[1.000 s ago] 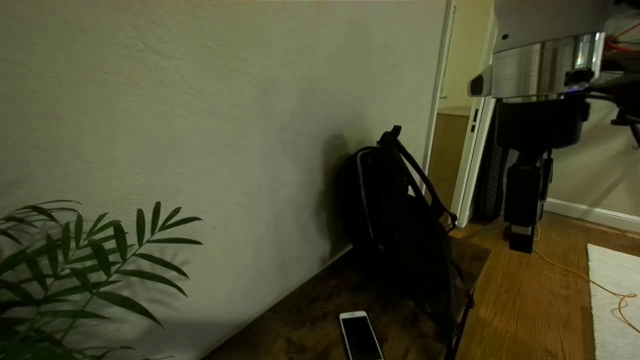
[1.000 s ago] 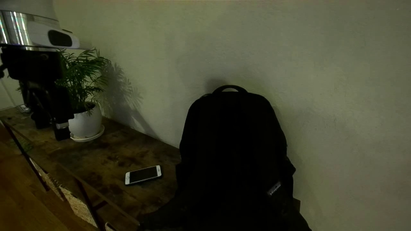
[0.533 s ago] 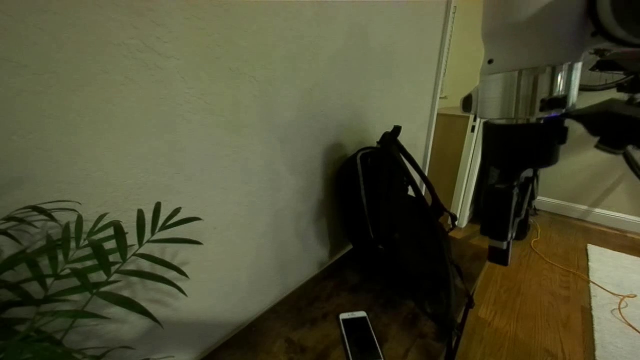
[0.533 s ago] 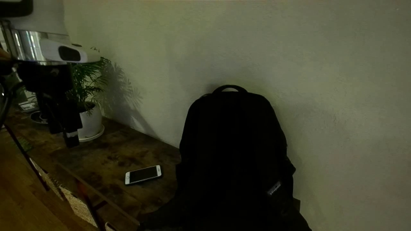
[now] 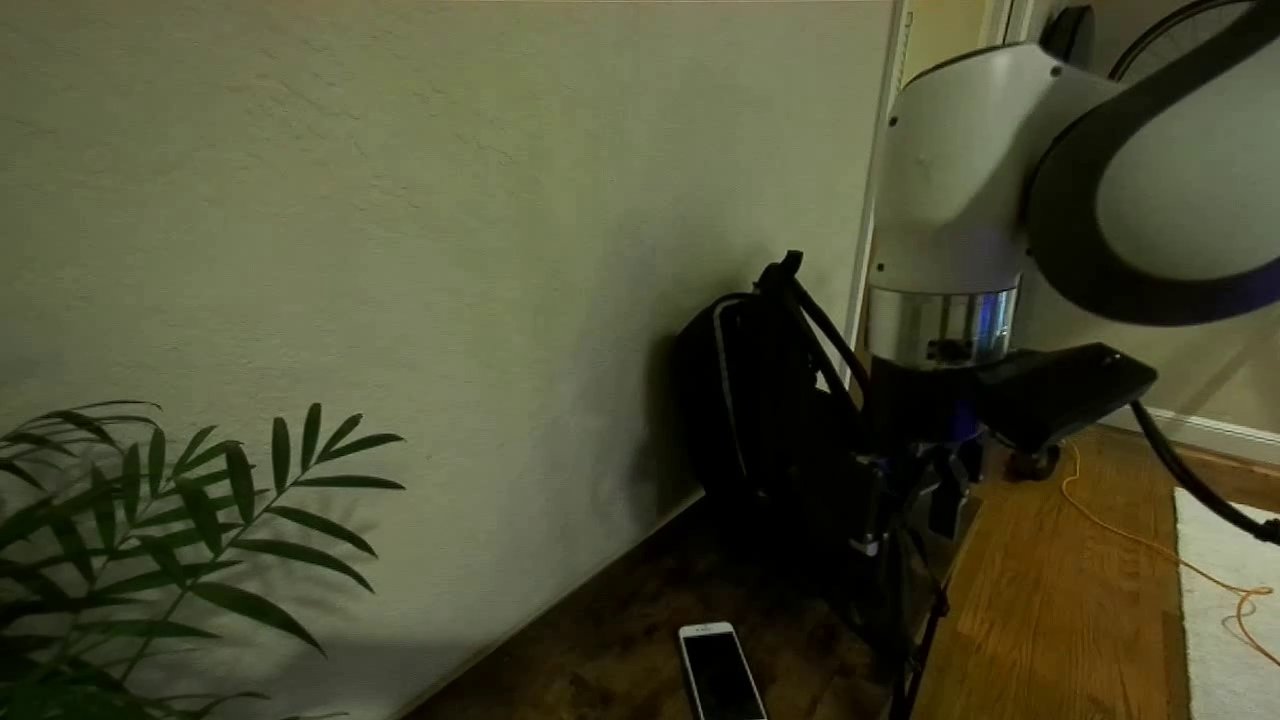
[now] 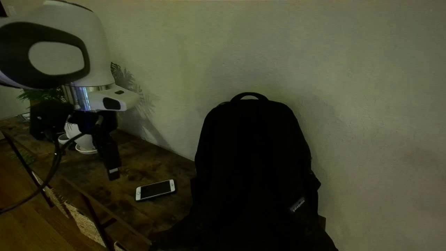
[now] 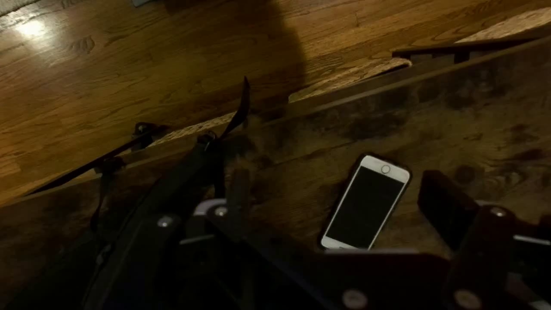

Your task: Pick up the phone and put it in the black bag.

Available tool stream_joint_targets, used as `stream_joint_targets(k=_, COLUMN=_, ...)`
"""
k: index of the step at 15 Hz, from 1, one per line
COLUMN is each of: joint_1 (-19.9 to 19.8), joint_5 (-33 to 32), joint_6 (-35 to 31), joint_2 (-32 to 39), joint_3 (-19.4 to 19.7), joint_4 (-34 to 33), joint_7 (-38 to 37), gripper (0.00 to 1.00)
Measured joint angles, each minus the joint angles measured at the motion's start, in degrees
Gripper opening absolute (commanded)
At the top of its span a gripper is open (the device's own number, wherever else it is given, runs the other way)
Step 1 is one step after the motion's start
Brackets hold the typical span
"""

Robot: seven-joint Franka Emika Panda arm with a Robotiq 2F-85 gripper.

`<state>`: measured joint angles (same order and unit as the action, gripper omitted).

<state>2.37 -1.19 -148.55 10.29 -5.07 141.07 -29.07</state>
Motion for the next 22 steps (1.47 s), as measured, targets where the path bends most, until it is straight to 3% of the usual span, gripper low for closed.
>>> stream_joint_targets(k=8, joint_1=2.67, joint_5=0.8, joint_6=-3.42, joint_2=13.11, joint_3=5.54, joint_4=-10.49, joint_7=-1.53, gripper=1.0)
stream_joint_targets(k=18, joint_1=3.31, joint_5=1.63, joint_6=-3.47, joint_2=15.19, joint_3=5.92, joint_4=-12.81, joint_7=-1.47, gripper=1.0)
stream_joint_targets(k=22, joint_1=5.38, joint_5=1.71, joint_6=-5.81, joint_2=18.72, joint_3=7.83, joint_4=-15.9, joint_7=-2.82, gripper=1.0)
